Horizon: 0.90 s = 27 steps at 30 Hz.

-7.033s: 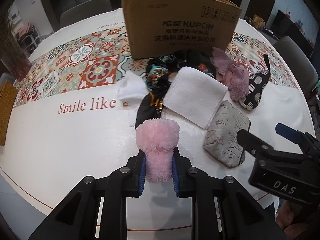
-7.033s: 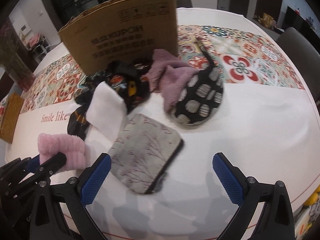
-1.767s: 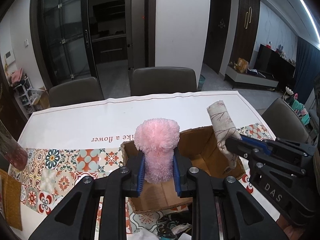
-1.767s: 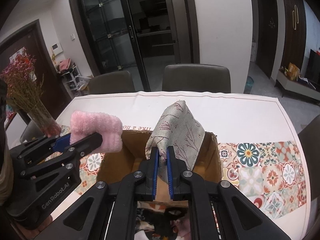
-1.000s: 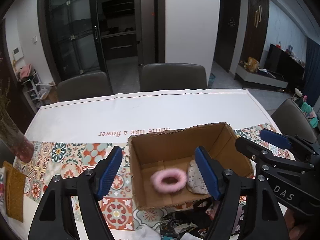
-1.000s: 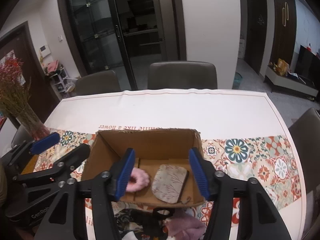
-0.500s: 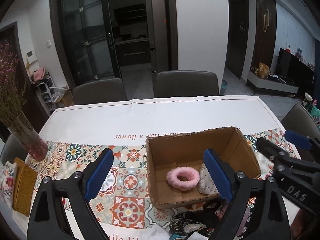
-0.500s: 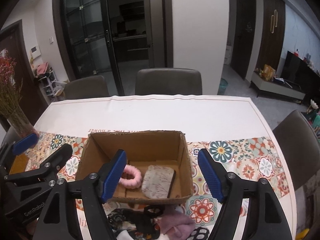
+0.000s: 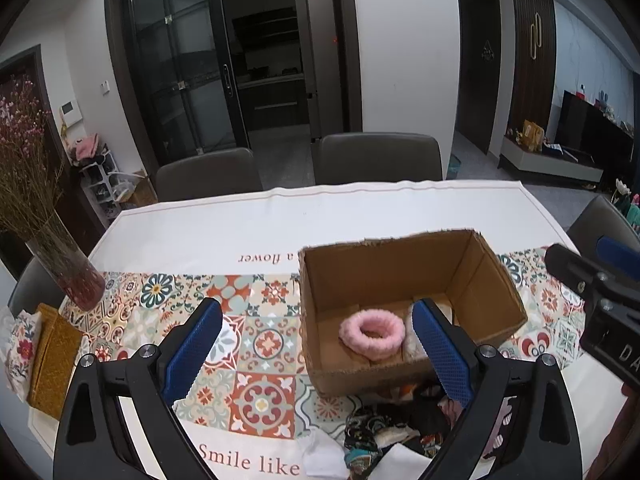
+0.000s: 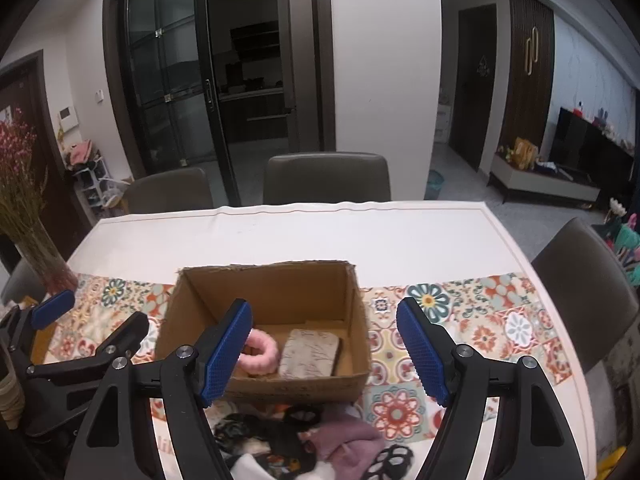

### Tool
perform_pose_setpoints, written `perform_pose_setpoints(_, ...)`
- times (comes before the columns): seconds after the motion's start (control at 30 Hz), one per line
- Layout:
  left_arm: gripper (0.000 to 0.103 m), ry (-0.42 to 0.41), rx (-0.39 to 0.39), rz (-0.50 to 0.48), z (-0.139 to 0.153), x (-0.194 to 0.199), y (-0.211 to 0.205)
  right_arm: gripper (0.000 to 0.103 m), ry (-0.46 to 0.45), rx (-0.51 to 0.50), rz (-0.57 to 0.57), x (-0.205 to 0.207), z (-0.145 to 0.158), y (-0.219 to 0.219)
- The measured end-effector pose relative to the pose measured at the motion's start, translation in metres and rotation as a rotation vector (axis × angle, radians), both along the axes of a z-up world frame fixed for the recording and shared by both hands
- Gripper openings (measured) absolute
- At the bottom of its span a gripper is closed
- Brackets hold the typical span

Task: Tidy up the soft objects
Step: 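Withdraw both tools from the box back toward the pile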

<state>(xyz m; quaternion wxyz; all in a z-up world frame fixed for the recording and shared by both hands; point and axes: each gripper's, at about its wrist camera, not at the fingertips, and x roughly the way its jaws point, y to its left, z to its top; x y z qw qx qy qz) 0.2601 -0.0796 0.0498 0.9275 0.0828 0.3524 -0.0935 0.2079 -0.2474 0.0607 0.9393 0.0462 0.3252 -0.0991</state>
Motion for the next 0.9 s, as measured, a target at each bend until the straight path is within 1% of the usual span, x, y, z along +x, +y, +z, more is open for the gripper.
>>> perform_pose_setpoints(0.07, 0.098, 0.002, 0.013, 0.004, -0.004, -0.005, -0.001, 0.076, 0.001, -0.006, -0.002, -0.004, -0.002, -0.001)
perform_pose_setpoints(0.13, 0.103, -0.006, 0.021, 0.007, -0.008, -0.012, -0.001, 0.076, 0.007, -0.002, -0.01, -0.008, -0.007, -0.004)
perform_pose_setpoints(0.33, 0.103, -0.01, 0.03, 0.012, -0.021, -0.027, -0.001, 0.076, 0.029, 0.025, -0.026, -0.024, -0.023, -0.009)
perform_pose_setpoints(0.53, 0.103, -0.003, 0.033, 0.018, -0.032, -0.041, 0.0, 0.076, 0.018, 0.014, -0.051, -0.042, -0.03, -0.006)
perform_pose_setpoints(0.9, 0.103, -0.016, 0.034, 0.039, -0.044, -0.071, 0.01, 0.076, 0.018, -0.005, -0.062, -0.067, -0.04, 0.0)
